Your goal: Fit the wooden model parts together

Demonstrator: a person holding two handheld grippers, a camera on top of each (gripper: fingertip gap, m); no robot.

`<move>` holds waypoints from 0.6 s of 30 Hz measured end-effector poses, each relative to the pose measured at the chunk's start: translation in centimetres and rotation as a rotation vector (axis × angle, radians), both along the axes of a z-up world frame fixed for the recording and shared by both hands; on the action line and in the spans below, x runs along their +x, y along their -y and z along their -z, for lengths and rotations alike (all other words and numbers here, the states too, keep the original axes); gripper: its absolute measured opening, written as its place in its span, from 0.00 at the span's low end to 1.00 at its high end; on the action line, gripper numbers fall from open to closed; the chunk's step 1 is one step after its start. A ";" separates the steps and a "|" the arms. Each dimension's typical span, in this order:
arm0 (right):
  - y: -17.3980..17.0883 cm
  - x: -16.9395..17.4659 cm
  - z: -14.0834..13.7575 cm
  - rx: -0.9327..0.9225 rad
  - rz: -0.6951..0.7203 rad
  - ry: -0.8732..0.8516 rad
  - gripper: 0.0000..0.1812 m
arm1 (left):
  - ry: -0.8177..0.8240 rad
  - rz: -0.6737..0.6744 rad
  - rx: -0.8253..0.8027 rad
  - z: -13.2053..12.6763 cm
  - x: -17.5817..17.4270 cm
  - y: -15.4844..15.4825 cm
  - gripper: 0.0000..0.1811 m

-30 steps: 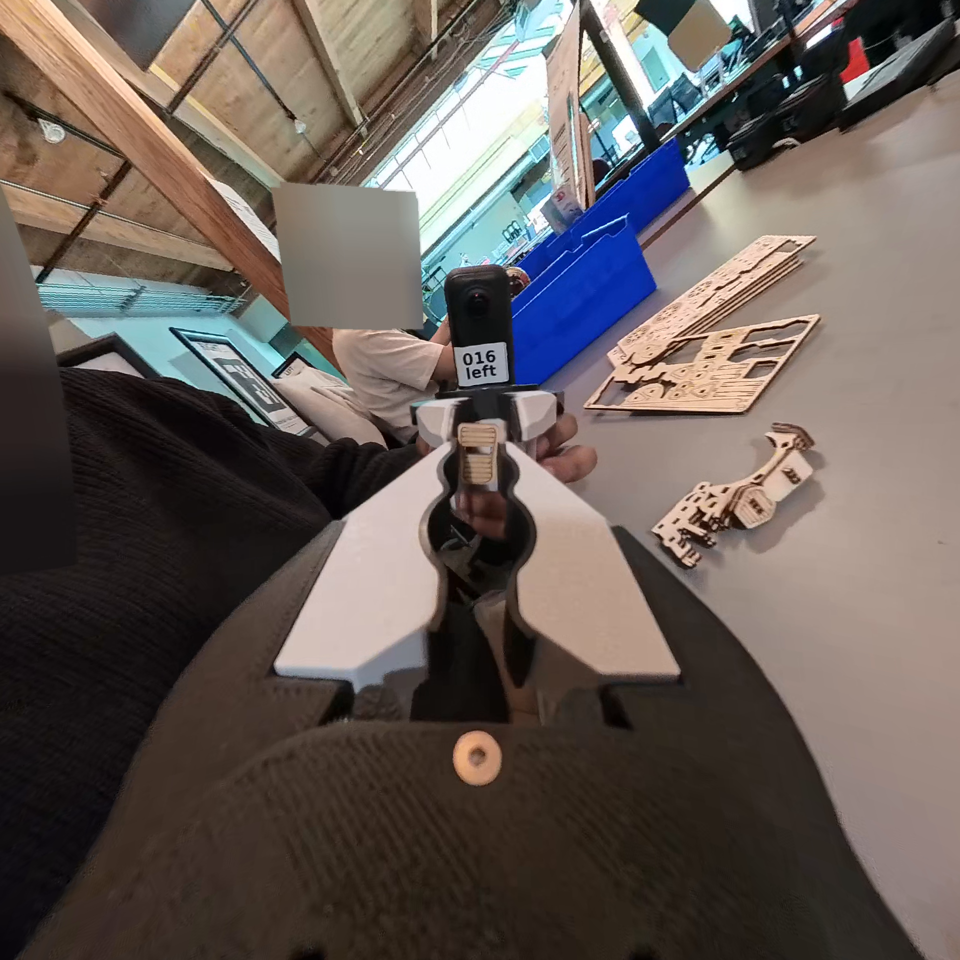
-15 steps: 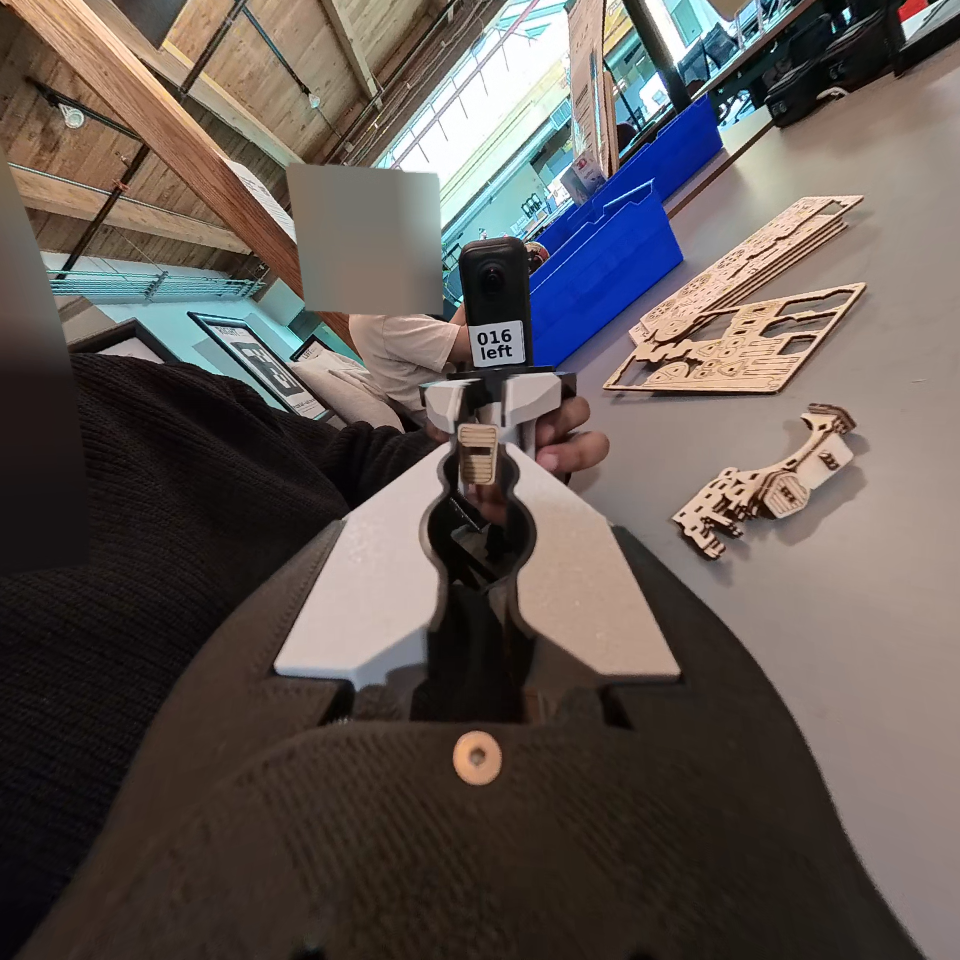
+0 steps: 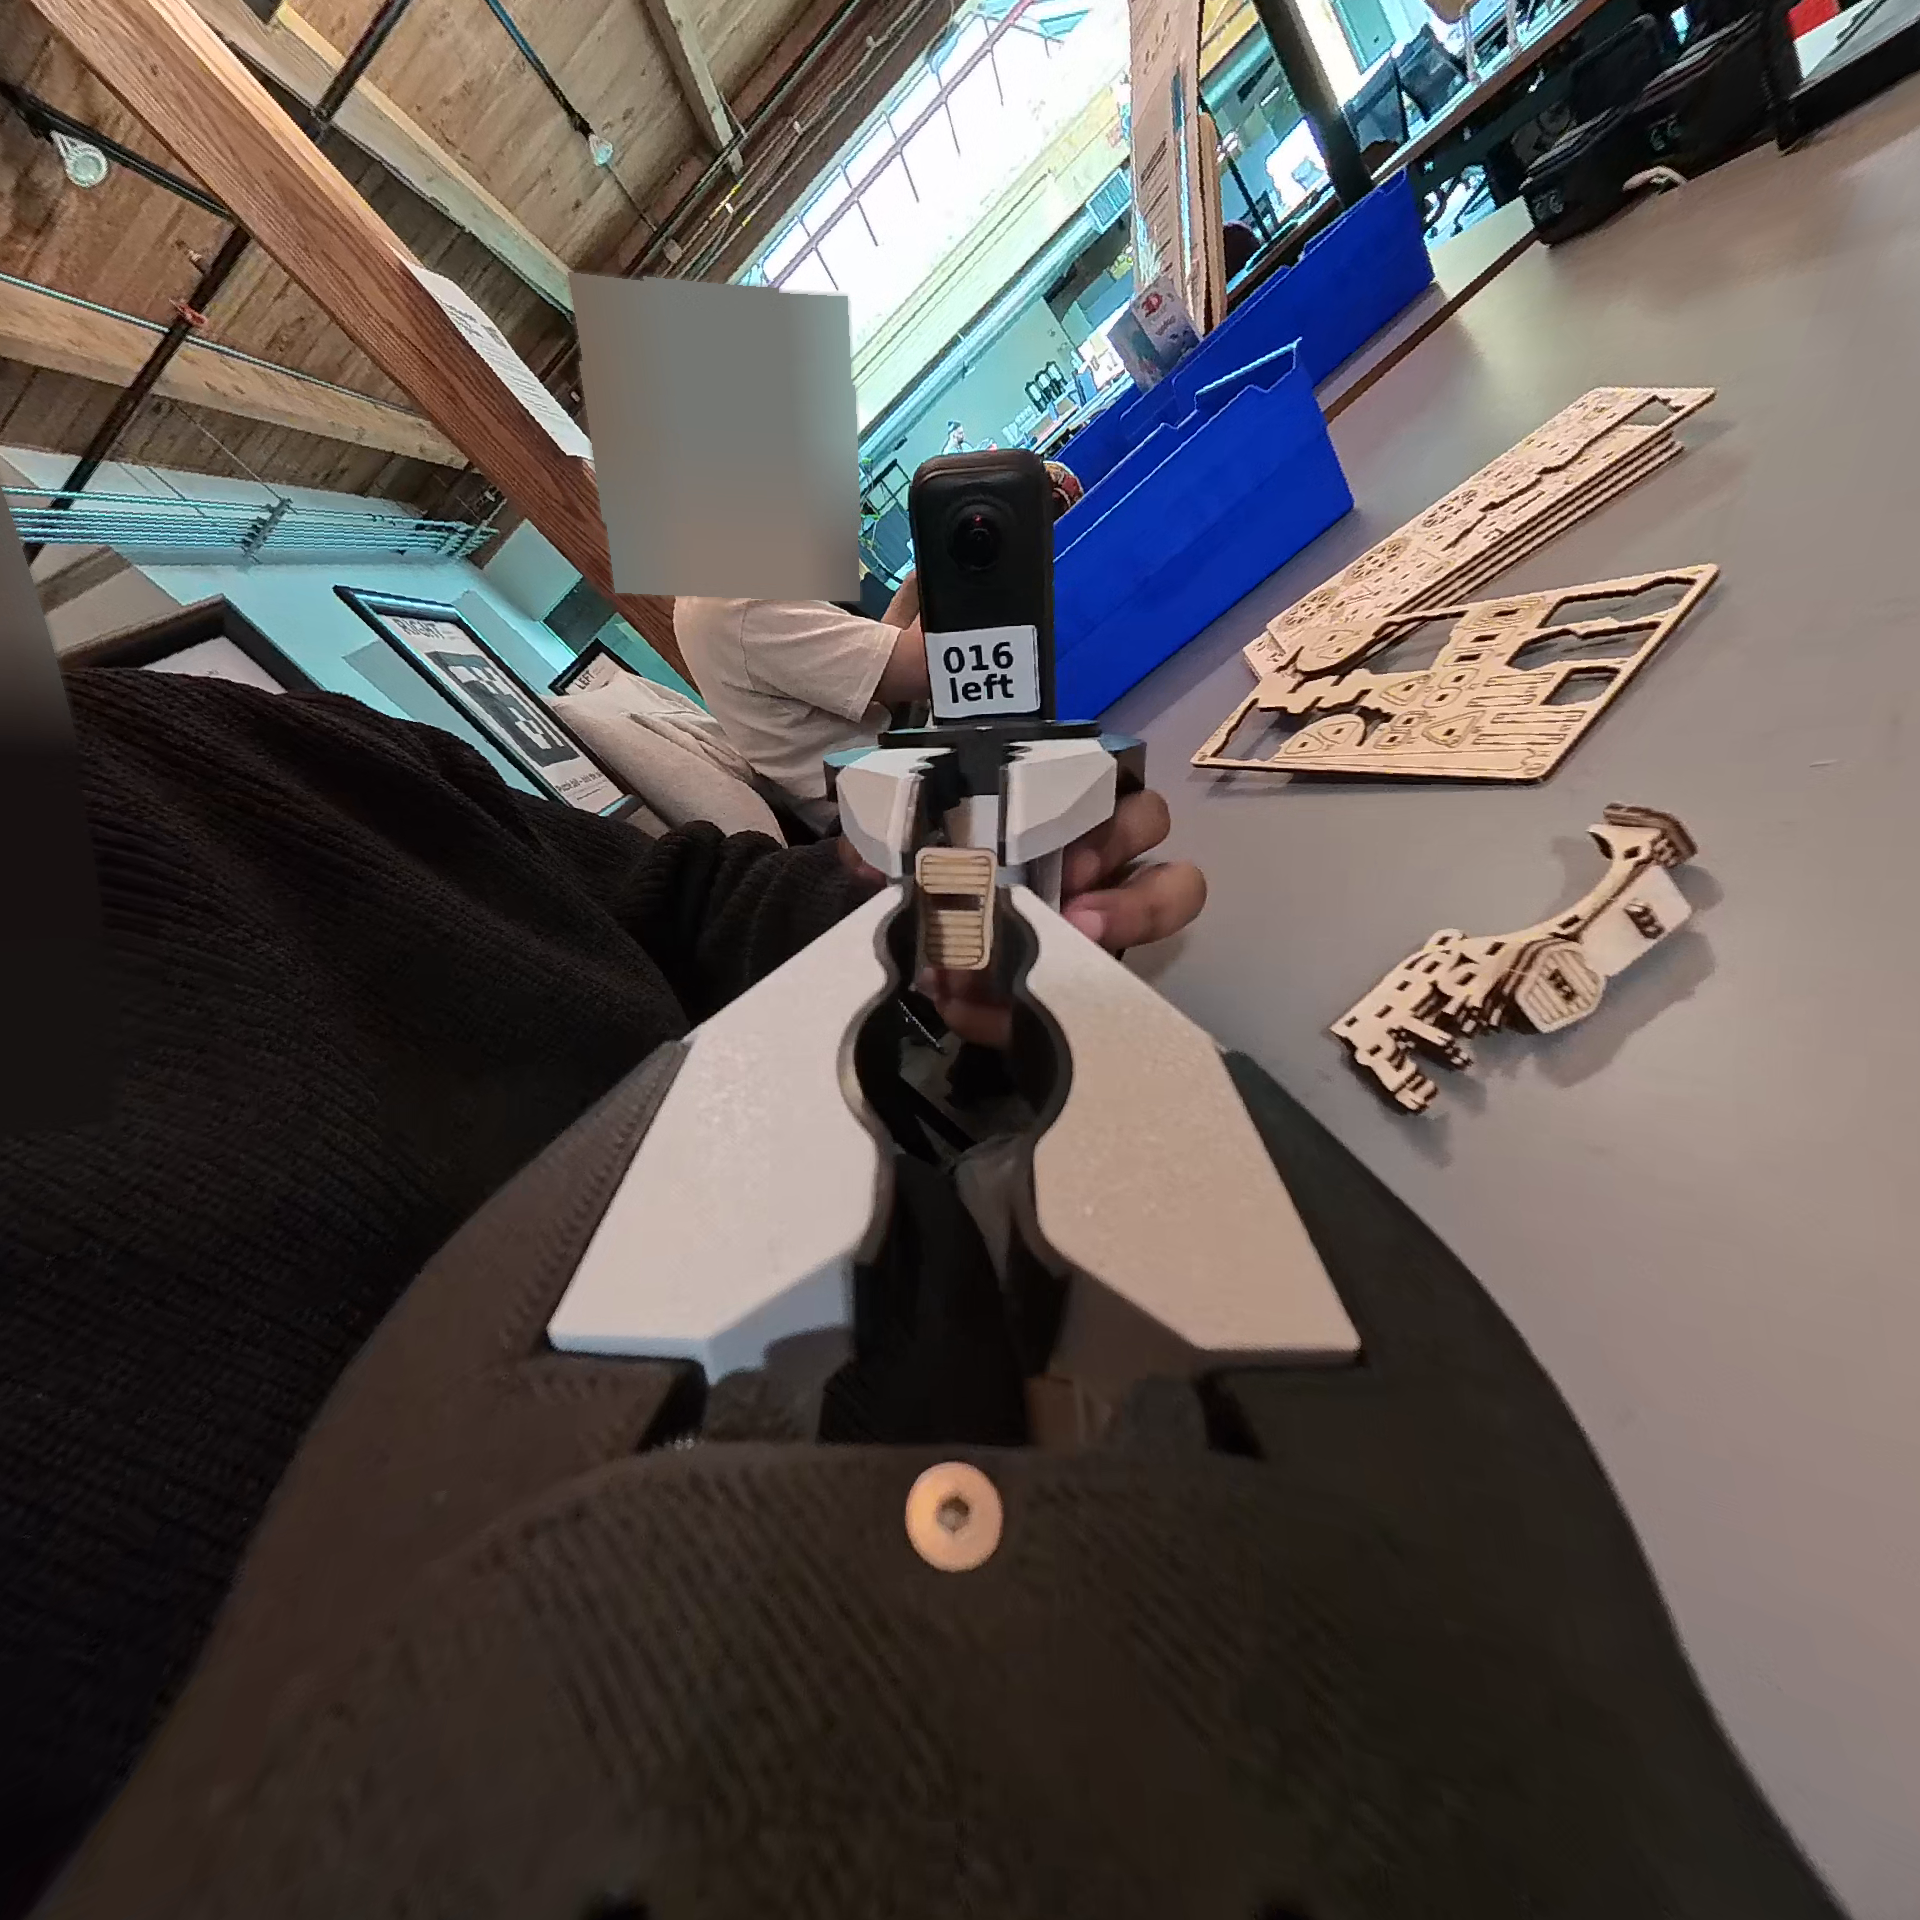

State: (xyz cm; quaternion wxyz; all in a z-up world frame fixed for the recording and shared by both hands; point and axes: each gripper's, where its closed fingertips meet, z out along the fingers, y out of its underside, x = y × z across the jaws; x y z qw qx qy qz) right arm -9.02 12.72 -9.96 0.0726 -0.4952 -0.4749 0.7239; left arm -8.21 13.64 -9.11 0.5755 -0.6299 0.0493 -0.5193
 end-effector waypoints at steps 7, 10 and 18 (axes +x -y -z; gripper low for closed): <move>-0.2 -0.1 0.0 -0.008 0.015 -0.010 0.08 | -0.003 -0.002 -0.003 -0.1 -0.1 -0.1 0.08; -0.6 -0.4 0.3 0.003 0.046 0.004 0.14 | 0.012 -0.009 -0.002 -0.3 -0.4 -0.2 0.07; -1.7 -0.4 0.2 0.035 0.098 0.000 0.14 | 0.009 -0.028 -0.039 0.3 -0.8 -0.6 0.07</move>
